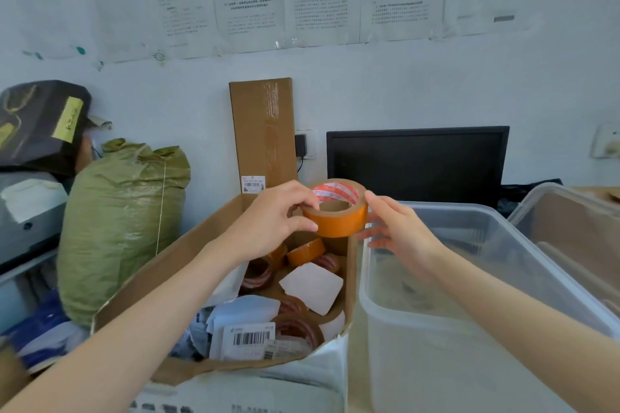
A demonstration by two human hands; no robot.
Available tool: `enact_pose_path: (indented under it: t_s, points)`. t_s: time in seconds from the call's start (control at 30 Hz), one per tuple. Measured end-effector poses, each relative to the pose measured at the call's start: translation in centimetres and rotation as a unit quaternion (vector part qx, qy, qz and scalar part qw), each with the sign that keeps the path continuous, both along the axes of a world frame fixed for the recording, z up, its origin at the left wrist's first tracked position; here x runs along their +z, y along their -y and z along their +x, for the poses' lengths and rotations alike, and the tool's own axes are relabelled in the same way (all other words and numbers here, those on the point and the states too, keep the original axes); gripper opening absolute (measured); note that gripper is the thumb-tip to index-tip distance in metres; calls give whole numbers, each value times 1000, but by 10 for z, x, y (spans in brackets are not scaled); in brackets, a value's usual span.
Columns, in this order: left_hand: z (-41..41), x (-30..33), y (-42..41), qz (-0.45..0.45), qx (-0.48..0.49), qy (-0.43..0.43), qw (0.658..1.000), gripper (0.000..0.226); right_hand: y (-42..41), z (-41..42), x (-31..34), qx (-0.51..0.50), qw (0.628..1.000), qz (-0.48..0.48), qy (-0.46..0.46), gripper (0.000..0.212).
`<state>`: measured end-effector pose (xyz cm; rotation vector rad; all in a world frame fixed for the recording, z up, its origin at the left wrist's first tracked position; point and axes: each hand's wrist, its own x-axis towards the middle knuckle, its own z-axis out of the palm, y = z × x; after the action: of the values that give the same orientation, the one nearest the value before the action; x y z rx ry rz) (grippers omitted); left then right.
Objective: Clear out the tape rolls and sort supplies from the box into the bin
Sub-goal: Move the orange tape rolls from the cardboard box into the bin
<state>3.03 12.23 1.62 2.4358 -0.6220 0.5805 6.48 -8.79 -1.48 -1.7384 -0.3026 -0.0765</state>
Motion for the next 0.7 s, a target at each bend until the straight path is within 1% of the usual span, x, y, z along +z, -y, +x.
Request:
enact_pose_path:
  t_s: [0.17, 0.27, 0.33, 0.43, 0.53, 0.63, 0.7]
  points:
    - [0, -9, 20, 13, -6, 11, 1000, 17, 6, 0, -1, -19, 998, 53, -40, 36]
    - [8, -20, 31, -17, -6, -9, 1000, 20, 7, 4, -1, -50, 994, 66, -76, 32]
    - [15, -24, 35, -71, 2, -18, 997, 27, 10, 10, 2, -72, 991, 63, -93, 33]
    - [28, -20, 40, -150, 34, -17, 988, 35, 27, 23, 13, -81, 992, 37, -86, 33]
    - [49, -12, 45, -185, 54, -17, 981, 28, 54, 38, 24, -77, 992, 9, -101, 29]
    - [73, -12, 50, -170, 60, -21, 983, 20, 87, 55, 26, -61, 984, -54, -157, 27]
    - [90, -18, 53, -141, 64, -28, 988, 18, 103, 65, 20, -47, 970, -132, -197, 24]
